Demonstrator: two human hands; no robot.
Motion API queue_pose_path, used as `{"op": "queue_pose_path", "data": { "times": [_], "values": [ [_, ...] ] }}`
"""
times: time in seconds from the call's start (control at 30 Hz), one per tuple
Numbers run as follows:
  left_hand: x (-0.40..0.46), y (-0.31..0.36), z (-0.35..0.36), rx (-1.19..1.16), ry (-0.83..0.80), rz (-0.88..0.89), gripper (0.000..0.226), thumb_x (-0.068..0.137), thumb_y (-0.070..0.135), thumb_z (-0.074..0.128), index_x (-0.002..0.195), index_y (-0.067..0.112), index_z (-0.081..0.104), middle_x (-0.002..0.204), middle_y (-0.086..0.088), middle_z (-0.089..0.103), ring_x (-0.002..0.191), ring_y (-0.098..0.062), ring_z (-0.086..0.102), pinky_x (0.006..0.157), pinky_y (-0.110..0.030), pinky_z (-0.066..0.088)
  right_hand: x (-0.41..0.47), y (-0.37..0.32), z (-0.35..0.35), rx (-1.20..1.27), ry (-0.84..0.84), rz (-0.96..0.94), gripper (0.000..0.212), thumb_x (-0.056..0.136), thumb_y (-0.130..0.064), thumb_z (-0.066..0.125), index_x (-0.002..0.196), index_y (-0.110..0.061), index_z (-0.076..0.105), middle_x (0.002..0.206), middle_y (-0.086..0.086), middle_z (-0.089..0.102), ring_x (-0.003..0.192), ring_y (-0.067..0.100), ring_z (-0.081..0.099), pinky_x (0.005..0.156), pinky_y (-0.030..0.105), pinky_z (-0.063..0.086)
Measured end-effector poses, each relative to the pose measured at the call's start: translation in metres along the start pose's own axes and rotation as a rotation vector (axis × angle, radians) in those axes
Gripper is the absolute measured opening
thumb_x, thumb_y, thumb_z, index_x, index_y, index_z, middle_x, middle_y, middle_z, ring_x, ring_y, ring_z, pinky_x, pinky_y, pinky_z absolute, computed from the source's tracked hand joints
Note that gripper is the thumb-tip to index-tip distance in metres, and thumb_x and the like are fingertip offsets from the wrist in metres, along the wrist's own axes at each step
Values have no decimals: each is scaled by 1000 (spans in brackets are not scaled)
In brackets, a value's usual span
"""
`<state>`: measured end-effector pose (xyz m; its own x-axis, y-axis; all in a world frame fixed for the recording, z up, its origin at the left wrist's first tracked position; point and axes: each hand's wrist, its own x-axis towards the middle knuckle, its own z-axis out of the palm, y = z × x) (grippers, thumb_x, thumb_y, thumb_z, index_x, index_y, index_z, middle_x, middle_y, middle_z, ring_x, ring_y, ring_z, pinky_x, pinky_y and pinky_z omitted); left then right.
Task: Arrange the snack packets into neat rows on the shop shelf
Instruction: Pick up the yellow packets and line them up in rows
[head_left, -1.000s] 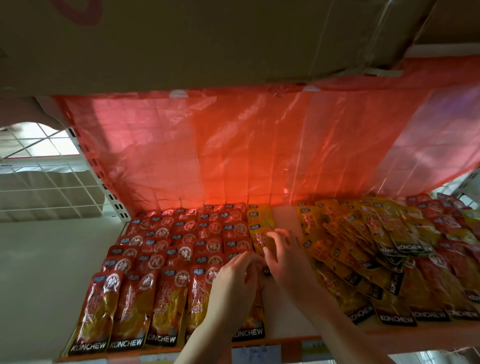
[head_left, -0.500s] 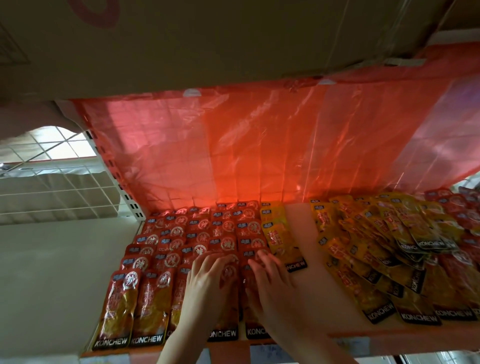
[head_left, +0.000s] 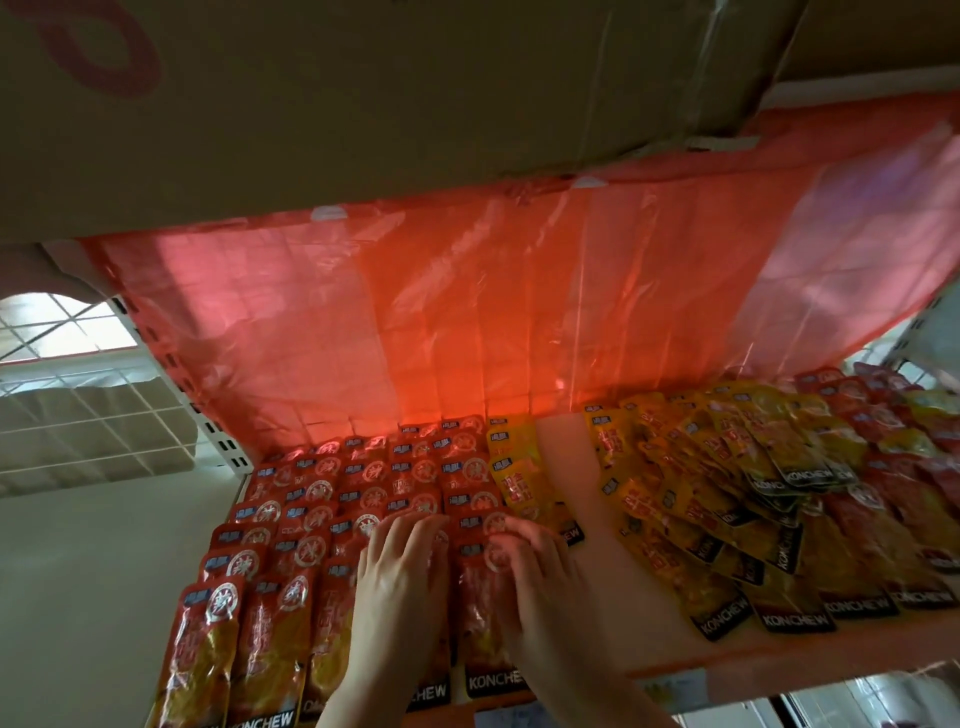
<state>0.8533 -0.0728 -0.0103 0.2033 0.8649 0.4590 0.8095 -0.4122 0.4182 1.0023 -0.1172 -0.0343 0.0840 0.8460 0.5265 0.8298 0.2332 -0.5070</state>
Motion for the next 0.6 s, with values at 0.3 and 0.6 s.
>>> {"op": "queue_pose_path", "data": {
  "times": [0.3,0.6],
  "values": [
    [25,67,34,32,-223,141,29,84,24,54,112,21,60,111,5,61,101,-19,60,81,-33,49,-2,46,-58,28,46,27,34,79,-22,46,111,-18,56,117,-3,54,104,16,55,82,25,50],
    [48,76,69,347,-429,211,57,51,31,87,104,21,66,104,-7,65,93,-28,65,73,-41,55,23,61,-56,257,34,26,31,84,-5,39,107,-10,60,110,-1,57,106,7,52,92,16,42]
  ]
}}
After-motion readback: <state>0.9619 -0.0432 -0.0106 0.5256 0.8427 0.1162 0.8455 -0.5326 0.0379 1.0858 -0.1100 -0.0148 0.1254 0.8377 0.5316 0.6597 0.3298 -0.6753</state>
